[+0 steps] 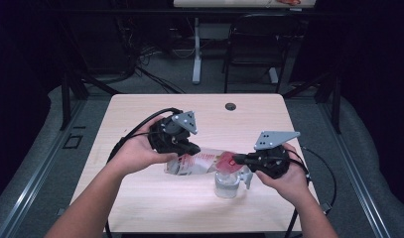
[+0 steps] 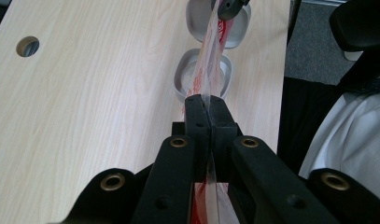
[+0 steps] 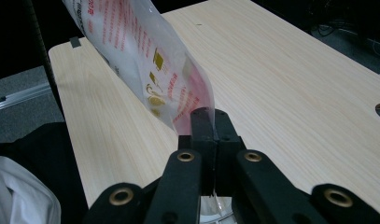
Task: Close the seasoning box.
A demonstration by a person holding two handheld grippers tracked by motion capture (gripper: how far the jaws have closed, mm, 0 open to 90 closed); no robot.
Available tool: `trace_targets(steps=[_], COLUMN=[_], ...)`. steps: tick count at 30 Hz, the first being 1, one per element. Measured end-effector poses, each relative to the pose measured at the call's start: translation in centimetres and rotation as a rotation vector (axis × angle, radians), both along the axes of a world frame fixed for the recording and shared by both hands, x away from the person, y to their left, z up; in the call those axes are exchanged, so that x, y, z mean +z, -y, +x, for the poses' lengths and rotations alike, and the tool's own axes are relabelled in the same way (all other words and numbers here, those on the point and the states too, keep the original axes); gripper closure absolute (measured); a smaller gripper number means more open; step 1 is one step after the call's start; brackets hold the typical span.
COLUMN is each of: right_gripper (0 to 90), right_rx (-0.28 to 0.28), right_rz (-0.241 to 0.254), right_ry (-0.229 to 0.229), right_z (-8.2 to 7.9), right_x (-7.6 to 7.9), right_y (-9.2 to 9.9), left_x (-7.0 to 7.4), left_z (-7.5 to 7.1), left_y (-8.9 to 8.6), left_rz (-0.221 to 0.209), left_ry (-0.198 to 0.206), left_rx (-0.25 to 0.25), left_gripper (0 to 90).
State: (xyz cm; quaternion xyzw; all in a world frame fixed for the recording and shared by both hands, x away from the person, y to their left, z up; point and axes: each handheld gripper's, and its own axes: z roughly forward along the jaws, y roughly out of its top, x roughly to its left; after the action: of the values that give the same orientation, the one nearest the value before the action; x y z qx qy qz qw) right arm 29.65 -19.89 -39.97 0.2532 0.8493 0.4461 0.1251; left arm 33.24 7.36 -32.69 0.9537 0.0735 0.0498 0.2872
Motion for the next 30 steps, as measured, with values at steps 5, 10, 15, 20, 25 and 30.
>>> trace_targets(steps=[5,10,15,20,25,30], right_gripper=[90.0,90.0,90.0,90.0,90.0,90.0], right_rx=[-0.002,-0.004,-0.004,-0.005,-0.005,-0.005], right_rz=[-0.003,-0.005,-0.006,-0.009,-0.007,-0.009], right_ry=[0.002,0.003,0.002,0.002,0.001,0.001], right_z=[0.01,0.05,0.08,0.10,0.11,0.13], right_x=[0.01,0.01,0.02,0.02,-0.03,-0.09], right_y=[-0.02,-0.06,-0.09,-0.12,-0.16,-0.19], left_x=[0.02,0.05,0.08,0.09,0.10,0.11], left_z=[0.01,0.03,0.11,0.15,0.18,0.24], left_y=[-0.02,-0.03,-0.09,-0.11,-0.13,-0.13], left_rz=[-0.003,-0.005,-0.008,-0.011,-0.012,-0.011], left_ry=[0.000,-0.001,-0.002,-0.003,-0.004,-0.005], left_rx=[0.003,0.004,0.004,0.004,0.004,0.004], left_gripper=[89.4,89.4,89.4,89.4,89.4,89.5])
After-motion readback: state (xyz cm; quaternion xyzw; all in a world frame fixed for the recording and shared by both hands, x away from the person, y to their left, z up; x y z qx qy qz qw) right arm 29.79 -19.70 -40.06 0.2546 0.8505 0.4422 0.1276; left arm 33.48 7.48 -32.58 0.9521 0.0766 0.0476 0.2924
